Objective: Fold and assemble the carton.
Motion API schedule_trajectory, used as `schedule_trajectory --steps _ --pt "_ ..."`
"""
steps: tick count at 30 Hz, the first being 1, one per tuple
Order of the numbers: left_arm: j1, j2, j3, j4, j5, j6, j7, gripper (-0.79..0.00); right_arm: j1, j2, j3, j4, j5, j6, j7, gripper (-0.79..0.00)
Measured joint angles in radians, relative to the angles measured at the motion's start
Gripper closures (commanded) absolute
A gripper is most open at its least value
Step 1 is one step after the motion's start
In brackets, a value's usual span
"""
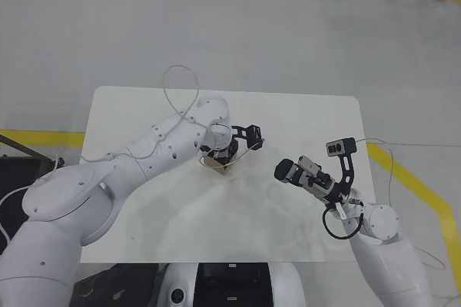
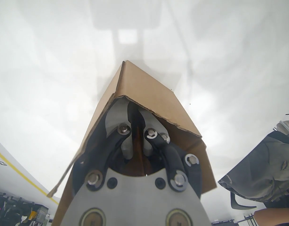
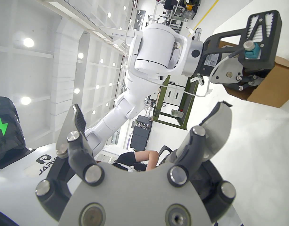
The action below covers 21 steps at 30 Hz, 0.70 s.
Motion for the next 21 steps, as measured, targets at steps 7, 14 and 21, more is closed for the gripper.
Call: schedule_trajectory --steps 7,14,21 --pt "0.015 -0.021 0.0 0.034 0.029 -0.012 0.012 0.0 0.0 0.0 0.0 0.0 0.0 0.0 0.0 -0.785" --pt "0.018 -0.037 0.0 0.044 0.055 -0.026 0.026 0.0 0.0 0.0 0.0 0.0 0.0 0.0 0.0 -0.785" --pt "0.003 -0.031 0.0 0.011 0.063 -0.009 0.009 0.0 0.0 0.0 0.0 0.0 0.0 0.0 0.0 -0.785"
